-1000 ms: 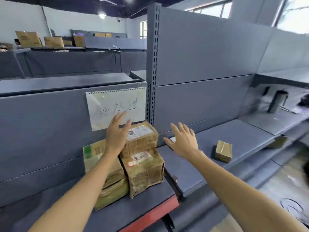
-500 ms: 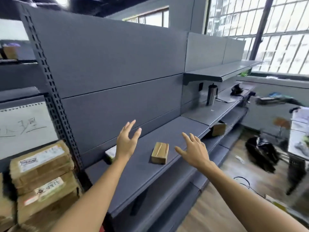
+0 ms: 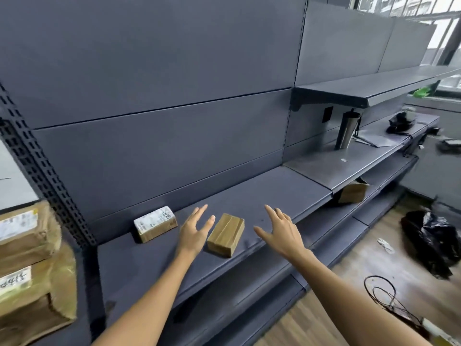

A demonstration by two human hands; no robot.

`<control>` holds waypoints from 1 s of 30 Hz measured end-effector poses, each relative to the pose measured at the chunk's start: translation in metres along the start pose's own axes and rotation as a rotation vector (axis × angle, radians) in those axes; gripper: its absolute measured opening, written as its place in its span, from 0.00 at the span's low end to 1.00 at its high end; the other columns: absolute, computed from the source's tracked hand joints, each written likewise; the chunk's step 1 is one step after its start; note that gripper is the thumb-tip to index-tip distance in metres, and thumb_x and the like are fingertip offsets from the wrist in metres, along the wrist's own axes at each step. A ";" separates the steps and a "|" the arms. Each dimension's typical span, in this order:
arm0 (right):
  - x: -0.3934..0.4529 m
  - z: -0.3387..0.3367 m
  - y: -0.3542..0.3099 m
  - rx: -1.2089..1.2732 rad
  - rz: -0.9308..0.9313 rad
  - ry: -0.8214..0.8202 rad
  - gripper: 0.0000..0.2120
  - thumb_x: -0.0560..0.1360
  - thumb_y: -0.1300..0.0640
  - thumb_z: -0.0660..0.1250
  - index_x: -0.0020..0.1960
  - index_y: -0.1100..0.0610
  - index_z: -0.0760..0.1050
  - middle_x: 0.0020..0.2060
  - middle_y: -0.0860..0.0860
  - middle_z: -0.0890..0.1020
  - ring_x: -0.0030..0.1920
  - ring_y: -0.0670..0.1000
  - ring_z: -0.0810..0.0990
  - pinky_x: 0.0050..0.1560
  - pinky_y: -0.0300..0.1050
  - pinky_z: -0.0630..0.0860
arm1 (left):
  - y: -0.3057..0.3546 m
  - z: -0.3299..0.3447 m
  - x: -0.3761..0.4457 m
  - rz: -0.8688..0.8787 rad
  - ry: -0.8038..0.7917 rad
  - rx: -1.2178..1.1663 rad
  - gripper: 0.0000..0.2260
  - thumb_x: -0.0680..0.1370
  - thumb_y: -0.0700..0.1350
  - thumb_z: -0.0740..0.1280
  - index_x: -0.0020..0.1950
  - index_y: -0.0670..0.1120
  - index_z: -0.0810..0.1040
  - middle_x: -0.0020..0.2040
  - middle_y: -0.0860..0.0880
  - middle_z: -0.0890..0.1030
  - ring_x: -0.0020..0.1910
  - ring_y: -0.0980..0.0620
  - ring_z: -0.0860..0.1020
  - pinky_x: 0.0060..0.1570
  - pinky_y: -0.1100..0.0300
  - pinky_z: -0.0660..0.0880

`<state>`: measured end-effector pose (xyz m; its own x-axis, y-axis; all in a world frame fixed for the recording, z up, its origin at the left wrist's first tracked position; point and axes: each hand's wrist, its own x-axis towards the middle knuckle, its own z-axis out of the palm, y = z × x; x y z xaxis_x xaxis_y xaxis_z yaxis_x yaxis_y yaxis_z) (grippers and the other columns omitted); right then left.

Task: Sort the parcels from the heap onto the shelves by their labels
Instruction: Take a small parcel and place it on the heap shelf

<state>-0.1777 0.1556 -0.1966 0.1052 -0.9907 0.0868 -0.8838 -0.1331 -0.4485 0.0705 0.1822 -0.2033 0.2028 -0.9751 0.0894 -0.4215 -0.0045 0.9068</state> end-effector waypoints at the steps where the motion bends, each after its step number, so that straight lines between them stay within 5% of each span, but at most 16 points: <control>1: 0.010 0.009 0.001 0.009 -0.005 -0.023 0.37 0.78 0.33 0.61 0.81 0.47 0.53 0.79 0.53 0.62 0.79 0.58 0.60 0.74 0.58 0.66 | -0.012 0.006 0.005 -0.028 0.006 -0.024 0.22 0.79 0.58 0.68 0.73 0.59 0.71 0.77 0.52 0.67 0.78 0.53 0.62 0.75 0.52 0.61; 5: 0.044 0.042 0.006 -0.008 -0.049 -0.137 0.38 0.78 0.33 0.60 0.81 0.48 0.53 0.79 0.53 0.62 0.79 0.59 0.60 0.74 0.59 0.65 | -0.049 0.031 0.018 -0.151 -0.005 -0.022 0.25 0.78 0.58 0.69 0.75 0.56 0.70 0.75 0.50 0.71 0.75 0.50 0.66 0.71 0.55 0.63; 9: 0.066 0.070 0.013 -0.023 -0.111 -0.246 0.38 0.78 0.34 0.61 0.81 0.47 0.53 0.79 0.54 0.61 0.79 0.58 0.60 0.74 0.59 0.66 | -0.071 0.052 0.018 -0.231 -0.039 0.148 0.39 0.69 0.73 0.64 0.76 0.59 0.67 0.72 0.48 0.73 0.72 0.47 0.69 0.71 0.46 0.64; 11: 0.074 0.080 0.017 -0.049 -0.157 -0.311 0.37 0.78 0.35 0.62 0.81 0.46 0.52 0.79 0.55 0.61 0.79 0.58 0.59 0.74 0.58 0.66 | -0.078 0.060 0.016 -0.200 -0.030 0.273 0.44 0.63 0.77 0.60 0.77 0.60 0.64 0.73 0.51 0.72 0.73 0.49 0.66 0.73 0.46 0.60; 15: 0.088 0.090 0.026 -0.080 -0.285 -0.345 0.37 0.78 0.38 0.62 0.81 0.45 0.52 0.76 0.51 0.66 0.76 0.56 0.64 0.73 0.55 0.66 | -0.082 0.075 0.016 -0.065 -0.086 0.427 0.49 0.62 0.75 0.69 0.78 0.60 0.58 0.76 0.57 0.62 0.75 0.53 0.59 0.73 0.51 0.55; 20: 0.113 0.083 0.036 -0.005 -0.422 -0.367 0.39 0.74 0.32 0.60 0.80 0.45 0.55 0.75 0.46 0.67 0.75 0.53 0.64 0.72 0.53 0.67 | -0.075 0.083 0.025 0.010 0.101 0.265 0.35 0.66 0.66 0.70 0.70 0.53 0.72 0.67 0.54 0.69 0.65 0.56 0.68 0.67 0.56 0.69; 25: 0.149 0.051 0.018 0.108 -0.591 -0.321 0.36 0.72 0.32 0.60 0.74 0.50 0.67 0.72 0.48 0.72 0.74 0.53 0.66 0.69 0.50 0.70 | -0.031 0.059 0.065 0.048 0.237 0.093 0.18 0.69 0.61 0.67 0.56 0.57 0.76 0.60 0.53 0.75 0.60 0.61 0.73 0.62 0.62 0.70; 30: 0.174 0.009 -0.022 0.384 -0.573 -0.262 0.28 0.76 0.41 0.71 0.70 0.53 0.72 0.61 0.46 0.78 0.63 0.48 0.74 0.60 0.42 0.71 | 0.044 0.014 0.106 0.061 0.269 -0.079 0.21 0.70 0.64 0.65 0.61 0.59 0.77 0.58 0.61 0.79 0.60 0.61 0.75 0.60 0.63 0.70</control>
<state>-0.1361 -0.0136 -0.1792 0.6504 -0.7309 0.2068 -0.4406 -0.5848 -0.6811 0.0609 0.0753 -0.1593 0.4111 -0.8791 0.2410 -0.3717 0.0797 0.9249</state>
